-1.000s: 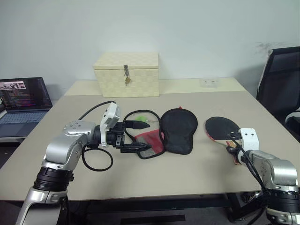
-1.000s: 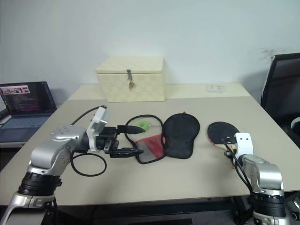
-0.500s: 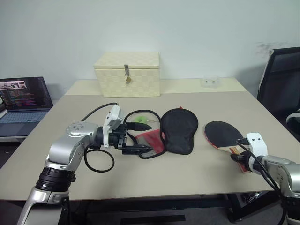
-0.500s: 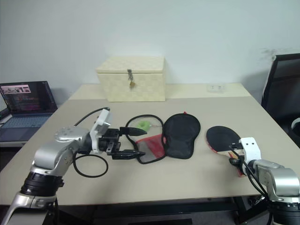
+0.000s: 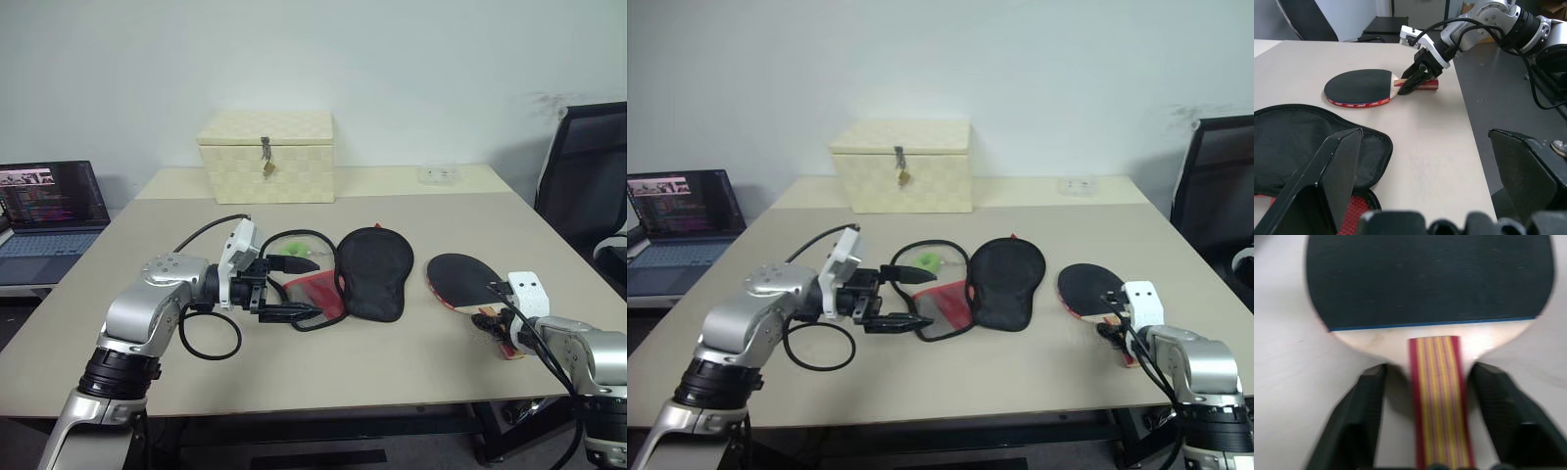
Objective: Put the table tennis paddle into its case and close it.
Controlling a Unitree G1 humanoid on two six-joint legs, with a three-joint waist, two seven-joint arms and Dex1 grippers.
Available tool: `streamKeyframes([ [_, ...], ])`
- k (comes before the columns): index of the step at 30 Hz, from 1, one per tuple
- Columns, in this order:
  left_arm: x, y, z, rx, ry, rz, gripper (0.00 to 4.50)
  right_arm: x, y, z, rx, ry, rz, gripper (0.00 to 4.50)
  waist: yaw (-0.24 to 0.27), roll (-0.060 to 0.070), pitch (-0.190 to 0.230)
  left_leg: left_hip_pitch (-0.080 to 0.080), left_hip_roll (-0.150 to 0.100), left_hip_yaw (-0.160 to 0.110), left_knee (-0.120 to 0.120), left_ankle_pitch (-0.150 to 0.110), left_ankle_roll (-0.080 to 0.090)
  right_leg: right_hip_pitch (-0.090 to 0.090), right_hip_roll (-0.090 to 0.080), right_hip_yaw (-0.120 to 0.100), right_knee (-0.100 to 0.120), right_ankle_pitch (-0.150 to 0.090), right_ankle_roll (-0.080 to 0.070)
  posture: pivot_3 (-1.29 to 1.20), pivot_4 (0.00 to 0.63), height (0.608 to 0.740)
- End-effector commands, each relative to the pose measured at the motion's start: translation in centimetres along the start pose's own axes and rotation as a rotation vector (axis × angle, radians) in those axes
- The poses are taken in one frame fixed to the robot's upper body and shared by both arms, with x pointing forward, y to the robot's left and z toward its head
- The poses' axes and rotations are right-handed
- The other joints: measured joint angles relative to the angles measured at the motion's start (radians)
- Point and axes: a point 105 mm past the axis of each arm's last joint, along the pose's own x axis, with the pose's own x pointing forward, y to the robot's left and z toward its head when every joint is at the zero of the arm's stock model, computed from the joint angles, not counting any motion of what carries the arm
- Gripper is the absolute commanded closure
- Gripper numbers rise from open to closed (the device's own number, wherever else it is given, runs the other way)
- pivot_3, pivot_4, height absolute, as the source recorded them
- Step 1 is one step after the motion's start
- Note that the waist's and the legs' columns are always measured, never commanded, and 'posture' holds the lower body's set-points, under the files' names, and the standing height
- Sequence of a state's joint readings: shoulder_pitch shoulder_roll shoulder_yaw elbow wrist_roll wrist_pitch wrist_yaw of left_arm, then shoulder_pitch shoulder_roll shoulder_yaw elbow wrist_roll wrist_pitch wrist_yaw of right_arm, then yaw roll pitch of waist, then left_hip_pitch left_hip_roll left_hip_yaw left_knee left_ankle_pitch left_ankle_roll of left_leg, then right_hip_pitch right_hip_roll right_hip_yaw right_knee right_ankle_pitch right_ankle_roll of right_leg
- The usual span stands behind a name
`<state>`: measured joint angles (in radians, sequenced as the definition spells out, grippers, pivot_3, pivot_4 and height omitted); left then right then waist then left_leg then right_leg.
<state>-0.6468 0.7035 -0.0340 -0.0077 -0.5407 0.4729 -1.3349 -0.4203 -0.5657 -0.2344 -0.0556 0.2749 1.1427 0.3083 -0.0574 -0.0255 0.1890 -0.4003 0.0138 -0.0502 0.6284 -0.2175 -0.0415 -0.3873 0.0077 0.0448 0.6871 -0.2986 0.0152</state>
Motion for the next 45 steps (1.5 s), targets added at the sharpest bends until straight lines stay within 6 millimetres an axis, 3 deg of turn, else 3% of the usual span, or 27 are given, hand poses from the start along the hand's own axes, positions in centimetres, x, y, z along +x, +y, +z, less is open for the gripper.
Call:
streamKeyframes([
  [1,-0.5,-0.1,1.2,0.052,-0.015,0.019,0.00,0.2,-0.8,0.9,0.023,-0.038,-0.050,3.14,0.000,0.000,0.000,0.000,0.000,0.000,0.000,0.000,0.000,0.000,0.000,0.000,0.000,0.000,0.000,0.00,0.150,0.740],
  [2,-0.5,-0.1,1.2,0.051,-0.016,0.022,0.00,0.1,-0.8,1.3,0.022,-0.053,-0.052,3.40,0.000,0.000,0.000,0.000,0.000,0.000,0.000,0.000,0.000,0.000,0.000,0.000,0.000,0.000,0.000,0.00,0.150,0.740],
  [4,-0.6,-0.1,1.2,0.048,-0.019,0.030,0.00,-0.1,-0.7,2.5,0.007,-0.091,-0.048,3.41,0.000,0.000,0.000,0.000,0.000,0.000,0.000,0.000,0.000,0.000,0.000,0.000,0.000,0.000,0.000,0.00,0.150,0.740],
  [9,-1.8,0.2,1.1,0.031,-0.027,0.100,0.00,-2.1,-0.3,8.5,-0.016,-0.267,-0.058,3.41,-0.002,0.006,0.005,-0.001,0.000,0.003,-0.001,0.000,0.000,-0.003,0.000,0.001,0.001,0.000,0.000,0.00,0.150,0.740],
  [12,-2.5,0.2,0.7,0.013,-0.013,0.131,0.00,-2.8,1.4,10.9,-0.027,-0.340,-0.031,3.41,-0.002,0.006,0.005,-0.002,0.000,0.002,-0.003,0.000,0.000,-0.004,0.000,0.001,0.001,0.000,-0.001,0.00,0.150,0.740],
  [15,-2.9,-0.1,0.5,0.003,-0.009,0.143,0.00,-2.9,3.8,11.9,-0.024,-0.367,0.023,3.41,0.001,0.006,0.005,-0.003,0.001,0.000,-0.004,0.000,0.000,-0.005,0.000,-0.001,0.000,0.000,-0.003,0.00,0.150,0.740],
  [23,-3.3,-0.3,0.4,-0.004,-0.008,0.176,0.00,-0.8,12.7,10.7,0.040,-0.330,0.207,3.41,0.001,0.006,0.005,-0.018,0.004,0.000,0.001,0.000,0.000,-0.020,-0.002,0.000,0.008,0.002,-0.007,0.00,0.150,0.740],
  [27,-3.2,-0.4,0.3,-0.005,-0.007,0.181,0.00,0.2,15.5,9.8,0.060,-0.307,0.245,3.41,0.001,0.006,0.005,-0.018,0.004,-0.001,0.001,0.000,0.000,-0.021,-0.002,-0.001,0.010,0.002,-0.007,0.00,0.150,0.740],
  [32,-3.2,-0.4,0.4,-0.003,-0.006,0.187,0.00,1.4,16.6,8.8,0.052,-0.283,0.248,3.41,0.004,0.006,0.005,-0.018,0.003,-0.001,0.001,0.000,0.000,-0.021,-0.002,-0.001,0.010,0.002,-0.007,0.00,0.150,0.740],
  [45,-3.3,-0.4,0.1,0.003,0.001,0.189,0.00,3.3,15.8,8.1,0.053,-0.253,0.194,3.41,0.001,0.006,0.005,-0.017,0.004,0.000,0.001,0.000,0.000,-0.021,-0.002,-0.001,0.010,0.002,-0.007,0.00,0.150,0.740],
])
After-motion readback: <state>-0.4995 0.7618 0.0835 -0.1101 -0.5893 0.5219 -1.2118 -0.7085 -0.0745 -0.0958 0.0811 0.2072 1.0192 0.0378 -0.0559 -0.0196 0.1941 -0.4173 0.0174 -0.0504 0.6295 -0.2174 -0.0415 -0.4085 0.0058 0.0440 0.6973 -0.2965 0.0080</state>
